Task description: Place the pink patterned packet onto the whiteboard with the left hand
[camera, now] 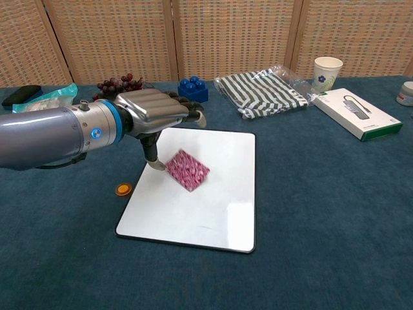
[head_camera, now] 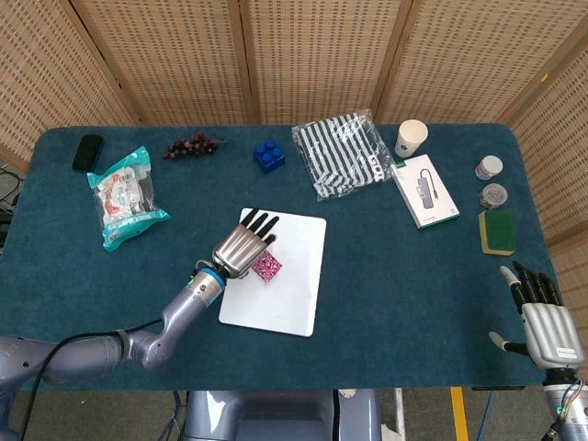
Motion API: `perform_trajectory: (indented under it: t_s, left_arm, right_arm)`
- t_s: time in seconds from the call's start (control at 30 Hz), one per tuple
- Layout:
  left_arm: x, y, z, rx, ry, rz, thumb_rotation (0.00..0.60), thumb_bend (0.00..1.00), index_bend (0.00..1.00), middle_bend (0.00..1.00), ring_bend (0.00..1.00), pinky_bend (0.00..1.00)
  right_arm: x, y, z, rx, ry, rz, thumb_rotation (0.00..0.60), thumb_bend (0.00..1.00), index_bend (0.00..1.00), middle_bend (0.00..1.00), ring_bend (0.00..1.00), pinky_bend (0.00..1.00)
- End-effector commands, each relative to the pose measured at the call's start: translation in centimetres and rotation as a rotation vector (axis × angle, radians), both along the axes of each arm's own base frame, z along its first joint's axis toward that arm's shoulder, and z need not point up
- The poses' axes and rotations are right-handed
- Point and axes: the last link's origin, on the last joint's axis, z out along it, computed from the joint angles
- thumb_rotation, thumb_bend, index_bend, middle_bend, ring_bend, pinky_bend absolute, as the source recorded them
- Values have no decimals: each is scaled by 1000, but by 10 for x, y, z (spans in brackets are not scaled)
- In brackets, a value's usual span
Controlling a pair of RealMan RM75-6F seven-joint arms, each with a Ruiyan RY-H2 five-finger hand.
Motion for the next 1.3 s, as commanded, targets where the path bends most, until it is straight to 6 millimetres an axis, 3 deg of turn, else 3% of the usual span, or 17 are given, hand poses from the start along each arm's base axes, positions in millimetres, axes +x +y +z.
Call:
perform_trajectory:
  t_s: [0.03,0.23,0.33,0.43,0.5,0.73,1.3]
  left_arm:
    - [2,-2,-4,-9,-3,5,600,84,0,0,0,0]
    - [-3,-7,7,-17,-47,41,600,96,0,0,0,0]
    - [-14,-13,20,-34,-87,76,600,192,19,0,0,0]
    - [-30,-18,32,-58,-101,105,600,330,113,0,0,0]
    - [-44,-20,40,-65,-105,134,600,361,196,0,0,0]
    - [-73,-32,48,-68,-121,161,600,361,265,0,0,0]
    - [-111,-55,30,-19,-211,208,600,321,351,0,0,0]
  right_arm:
    - [0,0,0,1,-2,-2,600,0,0,0,0,0]
    - [0,0,1,2,-6,-3,600,0,0,0,0,0]
    - [0,0,0,3,-5,-3,600,0,0,0,0,0]
    - [0,0,0,5,-4,-2,600,0,0,0,0,0]
    - [1,0,0,7,-2,-1,600,0,0,0,0,0]
    - [1,0,-1,8,0,1,600,0,0,0,0,0]
    - [1,0,0,11,-11,0,600,0,0,0,0,0]
